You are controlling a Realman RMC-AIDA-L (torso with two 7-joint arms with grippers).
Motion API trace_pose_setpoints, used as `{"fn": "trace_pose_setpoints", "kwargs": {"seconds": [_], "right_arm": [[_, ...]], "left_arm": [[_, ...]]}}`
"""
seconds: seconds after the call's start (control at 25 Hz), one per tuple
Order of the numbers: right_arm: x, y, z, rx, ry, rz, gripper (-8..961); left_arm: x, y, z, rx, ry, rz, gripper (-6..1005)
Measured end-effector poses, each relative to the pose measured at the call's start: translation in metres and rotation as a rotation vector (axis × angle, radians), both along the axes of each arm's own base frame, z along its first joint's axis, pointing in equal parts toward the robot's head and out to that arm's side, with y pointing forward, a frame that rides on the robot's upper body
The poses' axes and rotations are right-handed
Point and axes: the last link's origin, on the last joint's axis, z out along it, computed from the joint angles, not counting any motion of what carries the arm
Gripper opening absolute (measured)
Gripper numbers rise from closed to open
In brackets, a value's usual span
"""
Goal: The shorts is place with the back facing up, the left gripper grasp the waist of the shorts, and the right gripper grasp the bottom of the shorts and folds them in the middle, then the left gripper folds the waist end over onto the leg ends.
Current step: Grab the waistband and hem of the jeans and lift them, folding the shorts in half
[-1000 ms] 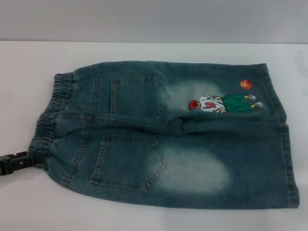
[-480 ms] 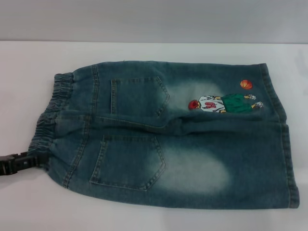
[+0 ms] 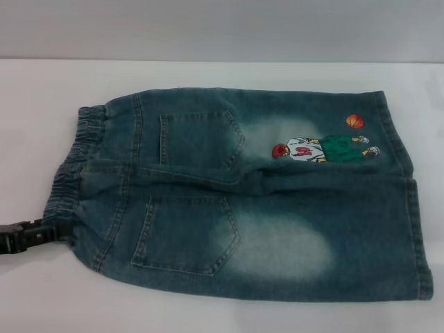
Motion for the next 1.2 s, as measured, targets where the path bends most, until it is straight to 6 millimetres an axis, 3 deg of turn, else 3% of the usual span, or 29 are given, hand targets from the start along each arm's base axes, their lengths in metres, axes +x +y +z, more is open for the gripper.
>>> {"fn": "trace_pose_setpoints", "kwargs": {"seconds": [0.24,0.68,0.96,1.2], "right_arm": [[0.0,0.0,0.0,0.001,0.001,0.0,727],[0.0,0.001,0.002,0.007,0.002,-0.002,726],[0.0,0.001,0.002,0.008,0.013,0.002,726],[-0.019,0.004,0.006,-0.033,0.145,0.137,726]], "left_arm": [[-0.001,0.001,0.0,0.005,0.005,0.007,754],[-0.005,0.002,-0.001,0.013,0.034,0.021,296],[-0.01,0.006,0.001,0.047,0.055,0.051,153],[-0.012,0.009,0.006,0.082,0.054,0.063,44]]}}
